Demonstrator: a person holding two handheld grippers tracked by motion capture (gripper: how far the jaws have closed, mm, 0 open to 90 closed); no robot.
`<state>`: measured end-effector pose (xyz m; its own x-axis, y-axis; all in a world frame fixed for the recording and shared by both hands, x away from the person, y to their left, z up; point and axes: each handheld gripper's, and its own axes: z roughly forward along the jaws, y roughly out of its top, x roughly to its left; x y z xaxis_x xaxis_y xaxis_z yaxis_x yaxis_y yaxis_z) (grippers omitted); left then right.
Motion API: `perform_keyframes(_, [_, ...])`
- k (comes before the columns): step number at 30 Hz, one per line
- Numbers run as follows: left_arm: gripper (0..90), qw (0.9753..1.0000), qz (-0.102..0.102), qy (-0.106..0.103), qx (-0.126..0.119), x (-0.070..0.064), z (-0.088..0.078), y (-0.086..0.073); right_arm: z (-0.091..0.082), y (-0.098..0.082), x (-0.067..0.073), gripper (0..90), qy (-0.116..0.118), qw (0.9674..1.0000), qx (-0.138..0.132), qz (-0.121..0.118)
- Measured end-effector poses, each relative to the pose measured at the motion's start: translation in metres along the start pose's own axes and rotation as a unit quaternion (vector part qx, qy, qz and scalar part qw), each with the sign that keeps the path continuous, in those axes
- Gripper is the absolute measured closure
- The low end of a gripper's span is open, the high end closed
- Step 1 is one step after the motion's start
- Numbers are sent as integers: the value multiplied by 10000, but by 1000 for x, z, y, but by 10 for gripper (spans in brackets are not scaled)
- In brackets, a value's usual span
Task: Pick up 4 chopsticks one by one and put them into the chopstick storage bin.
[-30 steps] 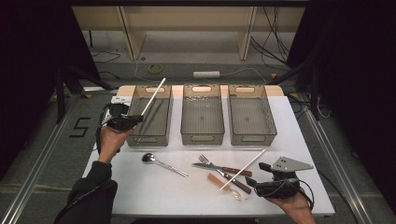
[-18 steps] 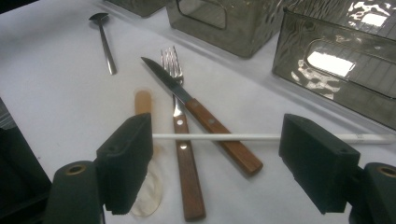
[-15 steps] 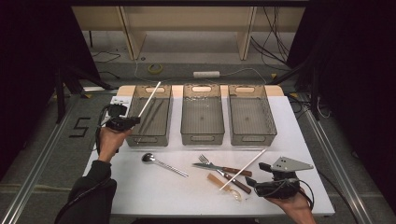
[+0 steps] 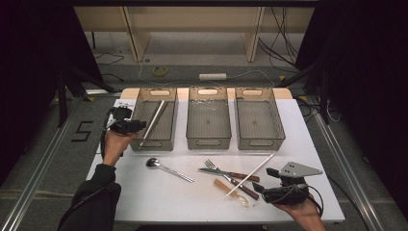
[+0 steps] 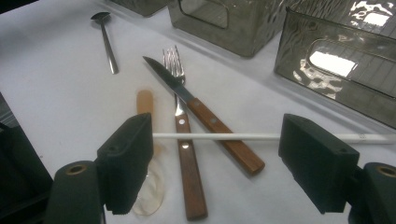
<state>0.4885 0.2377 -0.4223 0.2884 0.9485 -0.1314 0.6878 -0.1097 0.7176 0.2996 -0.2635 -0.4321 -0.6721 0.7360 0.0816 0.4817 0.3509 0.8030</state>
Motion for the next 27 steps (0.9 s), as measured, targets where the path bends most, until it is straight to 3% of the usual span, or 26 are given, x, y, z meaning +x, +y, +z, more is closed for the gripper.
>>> perform_keyframes(4, [515, 10000, 32, -73, 38, -5, -4, 3, 0, 0, 0, 273, -6, 10000, 2, -7])
perform_keyframes(11, [401, 9996, 139, -264, 1, -20, -15, 6, -1, 0, 0, 273, -18, 10000, -4, -13])
perform_keyframes(19, [335, 9986, 244, -449, -94, -37, -29, 6, -2, 0, -1, 273, -62, 10000, -57, 8])
perform_keyframes(24, [295, 9972, 255, -685, -142, -48, -37, 1, -4, 0, -2, 273, -116, 9999, -79, 15])
perform_keyframes(27, [281, 9969, 333, -694, -141, -54, -39, -2, -4, 1, -2, 273, -136, 9998, -116, 25])
